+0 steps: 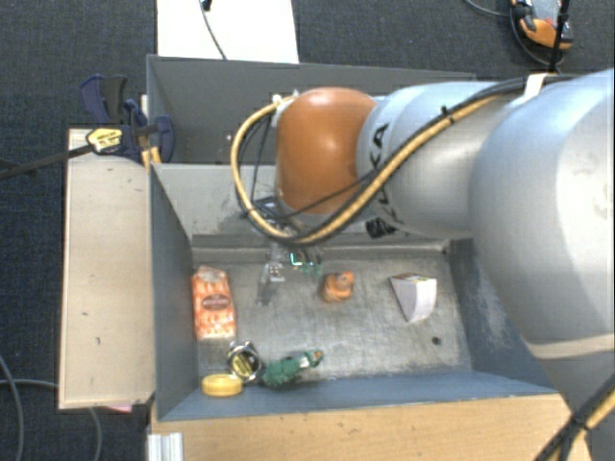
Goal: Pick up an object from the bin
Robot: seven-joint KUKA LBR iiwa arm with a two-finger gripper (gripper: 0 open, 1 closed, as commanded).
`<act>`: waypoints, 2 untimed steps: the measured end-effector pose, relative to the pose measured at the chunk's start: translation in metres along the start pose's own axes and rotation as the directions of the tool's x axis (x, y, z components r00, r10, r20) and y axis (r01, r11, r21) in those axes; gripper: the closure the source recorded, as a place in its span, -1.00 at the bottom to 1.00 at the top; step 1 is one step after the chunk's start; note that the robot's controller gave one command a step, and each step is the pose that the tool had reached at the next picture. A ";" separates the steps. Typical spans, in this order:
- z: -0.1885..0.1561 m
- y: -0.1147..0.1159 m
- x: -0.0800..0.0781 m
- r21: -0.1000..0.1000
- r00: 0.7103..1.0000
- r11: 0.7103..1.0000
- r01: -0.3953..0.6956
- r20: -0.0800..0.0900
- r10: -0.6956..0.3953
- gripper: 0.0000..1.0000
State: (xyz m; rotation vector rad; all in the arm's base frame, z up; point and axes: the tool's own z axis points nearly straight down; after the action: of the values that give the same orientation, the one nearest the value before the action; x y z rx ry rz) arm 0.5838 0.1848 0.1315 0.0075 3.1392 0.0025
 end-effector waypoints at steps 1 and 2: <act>0.000 0.000 0.000 0.000 1.000 1.000 0.001 0.000 -0.001 -1.00; 0.000 0.000 0.000 0.000 1.000 1.000 0.002 0.000 -0.002 -1.00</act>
Offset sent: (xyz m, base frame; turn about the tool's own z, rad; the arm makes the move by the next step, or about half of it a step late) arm -0.0076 0.0051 -0.0615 -0.0228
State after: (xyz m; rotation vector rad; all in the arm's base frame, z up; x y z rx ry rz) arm 0.5838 0.1848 0.1314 0.0049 3.1393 0.0025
